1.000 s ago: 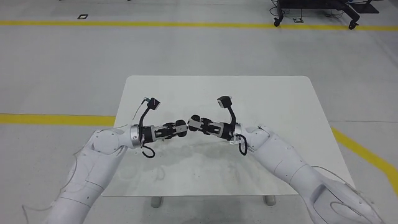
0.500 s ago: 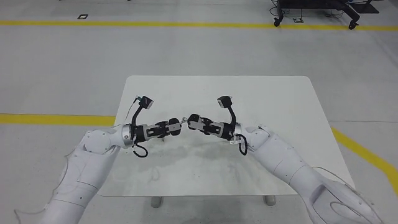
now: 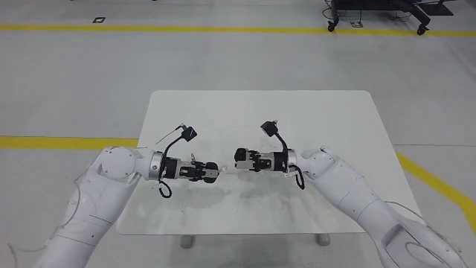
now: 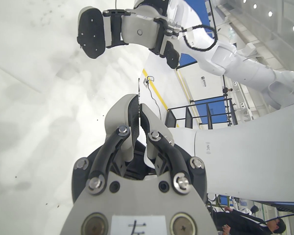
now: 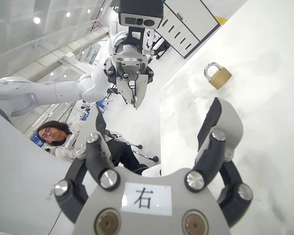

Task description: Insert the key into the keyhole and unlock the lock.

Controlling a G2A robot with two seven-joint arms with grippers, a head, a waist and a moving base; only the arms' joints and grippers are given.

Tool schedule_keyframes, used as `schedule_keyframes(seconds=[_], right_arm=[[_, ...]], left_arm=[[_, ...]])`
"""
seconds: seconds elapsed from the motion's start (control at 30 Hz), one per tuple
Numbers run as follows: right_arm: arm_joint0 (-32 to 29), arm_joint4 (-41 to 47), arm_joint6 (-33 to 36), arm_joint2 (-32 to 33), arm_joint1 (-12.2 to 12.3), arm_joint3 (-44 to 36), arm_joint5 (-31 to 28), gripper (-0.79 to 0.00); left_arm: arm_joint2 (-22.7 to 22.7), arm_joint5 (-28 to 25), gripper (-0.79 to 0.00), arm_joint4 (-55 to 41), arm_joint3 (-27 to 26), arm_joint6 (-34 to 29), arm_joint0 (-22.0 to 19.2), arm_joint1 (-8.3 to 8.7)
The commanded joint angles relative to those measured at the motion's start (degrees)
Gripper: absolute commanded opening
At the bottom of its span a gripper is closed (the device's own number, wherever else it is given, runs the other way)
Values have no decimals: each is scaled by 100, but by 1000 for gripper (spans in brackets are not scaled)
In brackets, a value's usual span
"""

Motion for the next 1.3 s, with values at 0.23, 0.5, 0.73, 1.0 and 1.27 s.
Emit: schedule_keyframes(seconds=[0.23, 0.5, 0.73, 1.0, 1.27], right_arm=[[-19, 169, 599, -4, 39, -177, 466, -606], [27, 186, 755, -122, -46, -154, 634, -606], [90, 264, 860, -225, -135, -75, 660, -656], [130, 341, 898, -325, -164, -88, 699, -785], [113, 402, 631, -219, -79, -94, 432, -785]], left_arm=[[432, -124, -785, -59, 57, 125, -147, 143], [727, -257, -785, -132, 138, 259, -283, 238], [949, -321, -785, -224, 184, 323, -390, 311], [1127, -384, -785, -317, 253, 385, -511, 367], [1031, -471, 0, -682, 432, 473, -595, 444]])
